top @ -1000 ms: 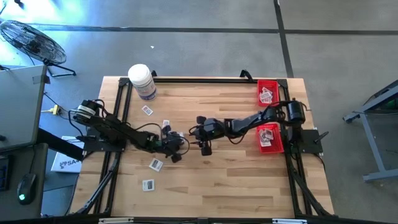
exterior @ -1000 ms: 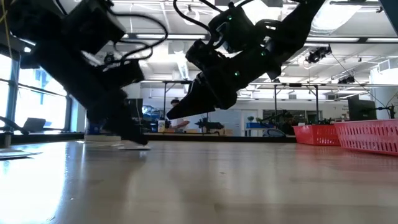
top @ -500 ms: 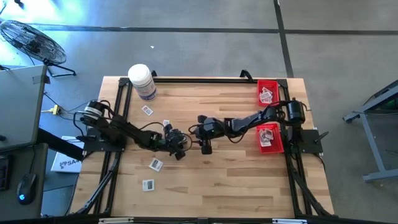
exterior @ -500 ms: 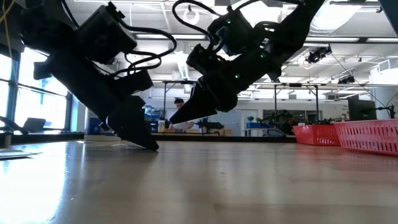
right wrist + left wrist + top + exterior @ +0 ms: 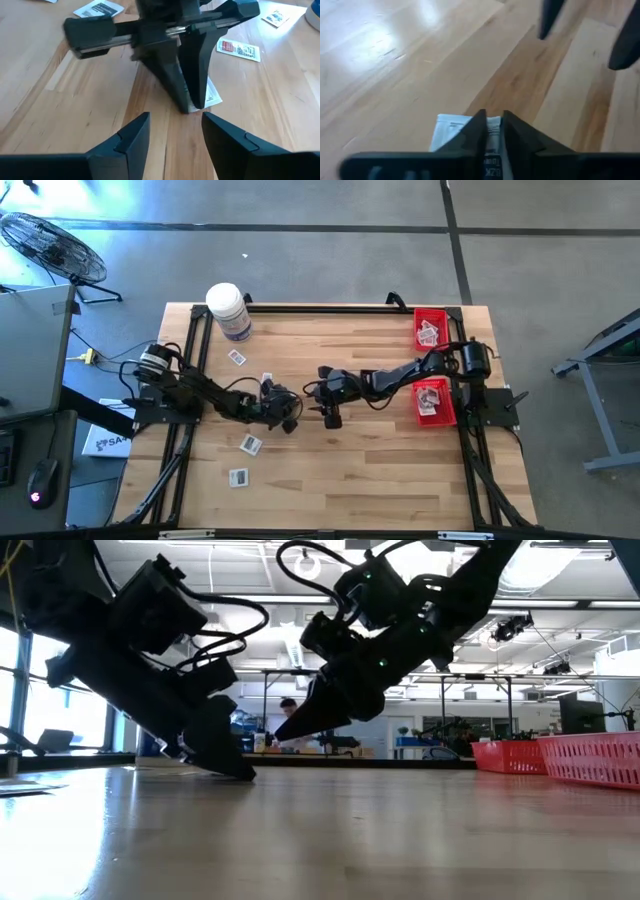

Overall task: Pick & Place First Aid Supplies
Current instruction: Put the towelette pack into the bottom basket

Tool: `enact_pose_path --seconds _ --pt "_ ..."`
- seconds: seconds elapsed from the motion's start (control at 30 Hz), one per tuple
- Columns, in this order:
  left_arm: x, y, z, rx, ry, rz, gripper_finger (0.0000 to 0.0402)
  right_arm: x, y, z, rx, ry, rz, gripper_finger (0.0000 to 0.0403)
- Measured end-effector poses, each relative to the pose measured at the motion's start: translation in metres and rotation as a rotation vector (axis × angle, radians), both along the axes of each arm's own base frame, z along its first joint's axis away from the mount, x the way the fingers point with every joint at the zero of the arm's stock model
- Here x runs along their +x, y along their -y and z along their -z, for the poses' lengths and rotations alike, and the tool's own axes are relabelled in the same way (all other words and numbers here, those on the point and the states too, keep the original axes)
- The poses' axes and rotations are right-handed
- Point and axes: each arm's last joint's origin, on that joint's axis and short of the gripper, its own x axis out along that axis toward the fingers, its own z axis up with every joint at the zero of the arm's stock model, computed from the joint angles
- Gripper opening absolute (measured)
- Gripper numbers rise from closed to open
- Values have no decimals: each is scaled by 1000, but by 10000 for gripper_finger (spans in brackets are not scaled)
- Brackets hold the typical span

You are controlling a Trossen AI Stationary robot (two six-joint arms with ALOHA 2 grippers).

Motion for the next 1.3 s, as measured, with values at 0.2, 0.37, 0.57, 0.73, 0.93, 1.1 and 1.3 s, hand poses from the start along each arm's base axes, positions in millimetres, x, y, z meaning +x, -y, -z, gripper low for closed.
enact_pose_path --seconds 0.2,0.37,0.57,0.73,0.93,1.1,1.3 --pt "-13 -5 5 -35 60 -63 10 -10 -5 -18 -35 -50 3 164" --pt "-15 -6 5 -41 83 -66 4 -20 -11 -35 -98 -83 29 153" --pt "-12 -4 -1 -60 113 -17 2 -28 -15 -40 -111 -147 54 142" --pt "-4 -1 -26 -73 163 91 1 -40 -25 -46 -191 -218 94 133" --pt "7 3 -57 -61 284 155 0 -46 -31 -51 -234 -245 88 130" --pt "18 6 -74 -87 347 214 0 -40 -35 -55 -254 -162 44 142" --pt "36 14 -95 -144 416 333 0 -37 -37 -59 -367 -119 17 172"
